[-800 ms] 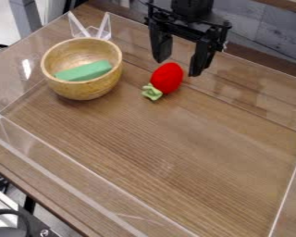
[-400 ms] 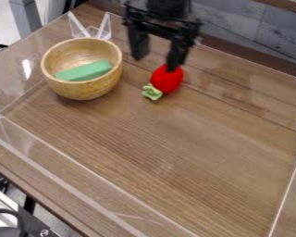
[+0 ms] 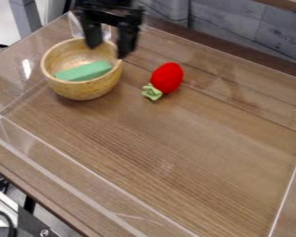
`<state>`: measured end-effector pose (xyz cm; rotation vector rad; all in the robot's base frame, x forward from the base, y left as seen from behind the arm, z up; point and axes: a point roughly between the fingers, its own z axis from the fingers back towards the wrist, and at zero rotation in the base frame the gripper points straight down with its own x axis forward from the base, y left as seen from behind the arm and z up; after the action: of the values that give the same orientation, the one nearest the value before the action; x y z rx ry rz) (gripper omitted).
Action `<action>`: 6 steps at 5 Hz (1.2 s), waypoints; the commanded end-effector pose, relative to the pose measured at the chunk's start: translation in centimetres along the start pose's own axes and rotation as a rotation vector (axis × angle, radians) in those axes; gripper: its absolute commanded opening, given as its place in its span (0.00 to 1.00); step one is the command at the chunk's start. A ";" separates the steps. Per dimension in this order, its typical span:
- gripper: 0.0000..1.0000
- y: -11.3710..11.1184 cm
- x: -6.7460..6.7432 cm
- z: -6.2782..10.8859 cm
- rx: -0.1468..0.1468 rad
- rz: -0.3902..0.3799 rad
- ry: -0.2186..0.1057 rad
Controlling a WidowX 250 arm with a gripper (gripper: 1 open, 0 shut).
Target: Remove the green stick from the brown bowl and put it on the table
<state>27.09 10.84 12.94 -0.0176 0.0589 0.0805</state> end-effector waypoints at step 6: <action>1.00 7.1 3.1 -3.9 0.031 0.090 -0.047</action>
<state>28.80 17.15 7.06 -0.0113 0.0695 0.1555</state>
